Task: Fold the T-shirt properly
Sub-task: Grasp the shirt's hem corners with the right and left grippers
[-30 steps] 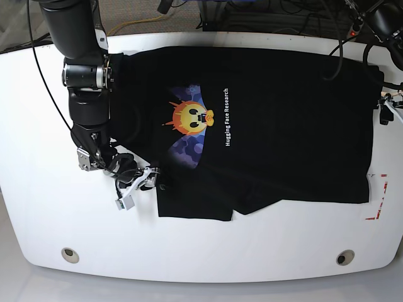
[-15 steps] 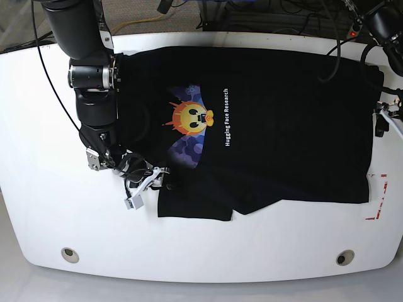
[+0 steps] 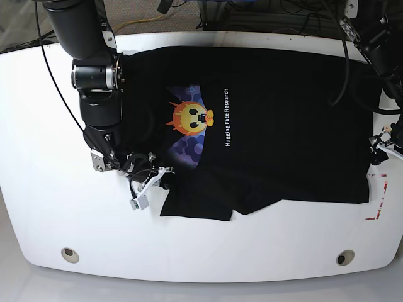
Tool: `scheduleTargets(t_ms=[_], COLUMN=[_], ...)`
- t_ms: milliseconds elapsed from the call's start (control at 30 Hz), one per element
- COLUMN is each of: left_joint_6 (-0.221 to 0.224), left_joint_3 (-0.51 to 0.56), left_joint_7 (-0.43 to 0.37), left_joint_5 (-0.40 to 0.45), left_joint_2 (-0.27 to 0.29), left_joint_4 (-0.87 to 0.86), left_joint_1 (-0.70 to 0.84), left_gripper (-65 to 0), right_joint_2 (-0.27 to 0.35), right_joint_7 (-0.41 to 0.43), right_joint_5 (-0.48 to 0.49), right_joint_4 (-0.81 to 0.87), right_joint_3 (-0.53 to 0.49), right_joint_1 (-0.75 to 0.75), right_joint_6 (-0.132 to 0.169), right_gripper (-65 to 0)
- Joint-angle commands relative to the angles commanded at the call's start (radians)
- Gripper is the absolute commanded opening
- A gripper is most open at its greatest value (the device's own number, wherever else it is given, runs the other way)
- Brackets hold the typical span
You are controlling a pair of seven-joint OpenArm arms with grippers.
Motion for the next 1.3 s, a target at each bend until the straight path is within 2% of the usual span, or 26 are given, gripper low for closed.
scheduleTargets(t_ms=[67,167,367,500,600,767,967,1033,1100,1233,1267,1300], left_joint_6=[0.0,0.0,0.002,0.002,0.002,0.069,0.069,0.069,0.069,0.068,0.068,0.068], left_joint_3=[0.038,0.115,0.161,0.183,0.236,0.295,0.301,0.302,0.302,0.302,0.302,0.302], left_joint_7=[-0.025,-0.117,-0.236,-0.264,-0.282,-0.285,-0.285,-0.285,-0.293,-0.373,-0.384,-0.397], left_joint_5=[0.0,0.0,0.0,0.0,0.0,0.012,0.098,0.13,0.153,0.163,0.163,0.163], left_joint_2=[-0.003,-0.009,-0.021,-0.041,-0.055,-0.058,-0.046,-0.014,-0.005,-0.003,-0.002,-0.002], left_joint_4=[-0.069,-0.201,-0.374,-0.465,-0.485,-0.486,-0.489,-0.508,-0.557,-0.664,-0.677,-0.69], left_joint_1=[-0.035,-0.08,-0.155,-0.212,-0.238,-0.265,-0.295,-0.305,-0.321,-0.334,-0.334,-0.333], left_gripper=[-15.8,-15.8,-15.8,-16.3,-16.1,-15.8,-15.8,-15.8,-15.8,-16.9,-18.2,-22.1], right_joint_2=[0.0,0.0,0.002,0.003,0.003,0.003,0.003,0.003,0.005,0.021,0.021,0.025], right_joint_7=[0.0,0.0,0.0,0.0,0.0,0.0,0.0,0.0,0.0,-0.002,-0.002,-0.002], right_joint_5=[0.0,0.0,0.0,-0.002,-0.002,-0.002,-0.002,-0.002,-0.002,-0.002,-0.002,-0.002], right_joint_4=[0.0,0.0,0.0,0.0,0.0,0.0,0.0,0.0,0.0,0.0,0.0,0.002], right_joint_3=[0.0,0.0,0.0,0.0,0.0,0.0,0.0,0.0,0.0,0.0,0.0,0.0], right_joint_1=[0.002,0.002,0.002,-0.003,-0.005,-0.006,-0.005,0.0,0.002,0.003,0.003,0.005], right_joint_6=[0.0,0.0,0.0,0.0,0.0,0.0,0.0,0.0,0.0,0.0,0.0,0.0], right_gripper=[-65.0,-65.0,-65.0,-65.0,-65.0,-65.0,-65.0,-65.0,-65.0,-65.0,-65.0,-65.0])
